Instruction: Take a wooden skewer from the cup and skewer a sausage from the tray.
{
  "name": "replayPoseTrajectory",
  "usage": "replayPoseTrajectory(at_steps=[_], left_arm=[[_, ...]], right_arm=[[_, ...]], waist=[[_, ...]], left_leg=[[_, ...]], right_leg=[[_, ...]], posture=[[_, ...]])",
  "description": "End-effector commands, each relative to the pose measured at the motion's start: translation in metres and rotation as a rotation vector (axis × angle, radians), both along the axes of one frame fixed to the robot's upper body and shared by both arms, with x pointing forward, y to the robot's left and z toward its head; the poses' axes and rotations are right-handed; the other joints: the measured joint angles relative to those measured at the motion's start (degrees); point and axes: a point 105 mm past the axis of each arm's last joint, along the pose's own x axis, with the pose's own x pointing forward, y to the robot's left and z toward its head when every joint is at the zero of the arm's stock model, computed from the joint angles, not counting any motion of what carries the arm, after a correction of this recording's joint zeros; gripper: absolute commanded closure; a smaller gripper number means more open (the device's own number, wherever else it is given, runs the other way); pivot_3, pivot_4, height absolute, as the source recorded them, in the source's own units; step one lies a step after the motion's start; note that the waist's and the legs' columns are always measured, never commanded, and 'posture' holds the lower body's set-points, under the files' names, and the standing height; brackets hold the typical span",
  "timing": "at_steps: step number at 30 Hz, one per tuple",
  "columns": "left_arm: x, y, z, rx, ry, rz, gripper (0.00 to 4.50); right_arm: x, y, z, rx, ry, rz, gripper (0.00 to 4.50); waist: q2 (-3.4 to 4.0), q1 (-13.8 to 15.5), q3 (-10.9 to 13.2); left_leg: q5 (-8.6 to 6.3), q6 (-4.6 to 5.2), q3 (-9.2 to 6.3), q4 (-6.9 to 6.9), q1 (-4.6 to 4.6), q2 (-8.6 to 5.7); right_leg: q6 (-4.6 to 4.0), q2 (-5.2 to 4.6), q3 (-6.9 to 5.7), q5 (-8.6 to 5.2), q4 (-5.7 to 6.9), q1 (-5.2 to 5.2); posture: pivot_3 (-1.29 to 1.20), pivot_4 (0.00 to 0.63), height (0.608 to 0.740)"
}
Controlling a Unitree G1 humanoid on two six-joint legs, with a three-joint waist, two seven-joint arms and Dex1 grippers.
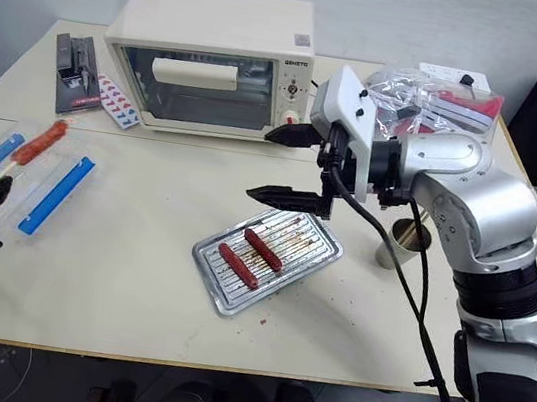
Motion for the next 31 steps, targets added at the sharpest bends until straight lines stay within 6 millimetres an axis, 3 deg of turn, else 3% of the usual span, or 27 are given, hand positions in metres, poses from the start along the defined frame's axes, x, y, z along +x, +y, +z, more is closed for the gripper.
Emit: replayPoseTrajectory(at_steps=[1, 7, 12, 17, 21, 26, 31], left_arm=[[0.005, 0.042, -0.002, -0.010, 0.015, 0.194, 4.50], [0.024, 0.057, -0.021, -0.040, 0.069, 0.290, 4.50], [0.033, 0.056, -0.025, -0.044, 0.079, 0.278, 4.50], [0.036, 0.055, -0.012, -0.024, 0.045, 0.246, 3.31], [0.018, 0.053, 0.000, 0.018, 0.028, 0.213, 2.47], [-0.029, 0.063, 0.011, 0.028, 0.035, 0.210, 2.47], [-0.062, 0.079, 0.000, 0.040, 0.127, 0.268, 2.47]], right_arm=[[-0.006, 0.002, 0.012, 0.040, -0.052, 0.005, 0.01], [-0.002, -0.001, 0.013, 0.051, -0.051, -0.034, 0.01], [-0.002, -0.001, 0.014, 0.061, -0.043, -0.047, 0.01], [-0.001, -0.002, 0.013, 0.065, -0.036, -0.052, 0.00], [-0.001, -0.003, 0.011, 0.058, -0.033, -0.053, 0.00], [-0.001, -0.009, 0.010, 0.048, -0.021, -0.051, 0.00], [-0.002, -0.013, 0.006, 0.035, -0.001, -0.046, 0.00]], waist=[[0.00, -0.02, 0.00], [-0.06, -0.09, -0.04], [-0.08, -0.29, -0.04], [-0.11, -0.19, -0.06], [-0.11, -0.77, -0.06], [-0.11, -1.72, -0.06], [-0.09, -1.48, -0.05]], left_leg=[[0.00, 0.00, 0.00, 0.00, 0.00, 0.00], [0.00, 0.01, 0.00, -0.01, 0.00, -0.02], [-0.01, -0.01, 0.00, -0.04, 0.00, -0.01], [0.00, -0.02, 0.00, -0.04, 0.00, -0.01], [0.00, -0.02, 0.01, -0.09, 0.00, -0.01], [-0.01, -0.01, 0.02, -0.16, -0.01, 0.01], [-0.02, -0.02, 0.03, -0.17, 0.03, 0.02]], right_leg=[[0.00, 0.00, 0.00, 0.00, 0.00, 0.00], [0.00, -0.02, -0.01, 0.00, -0.01, -0.01], [0.00, -0.02, 0.00, 0.00, -0.01, -0.04], [0.00, -0.03, -0.01, 0.00, 0.00, -0.03], [0.00, -0.03, -0.01, 0.00, 0.00, -0.04], [0.00, -0.03, 0.00, 0.00, -0.03, -0.04], [-0.03, -0.04, 0.00, -0.02, -0.08, -0.03]], posture=[[0.00, 0.150, 0.740], [0.00, 0.150, 0.740], [0.00, 0.150, 0.740], [0.00, 0.150, 0.740], [0.00, 0.150, 0.740], [0.00, 0.150, 0.740], [0.00, 0.150, 0.740]])
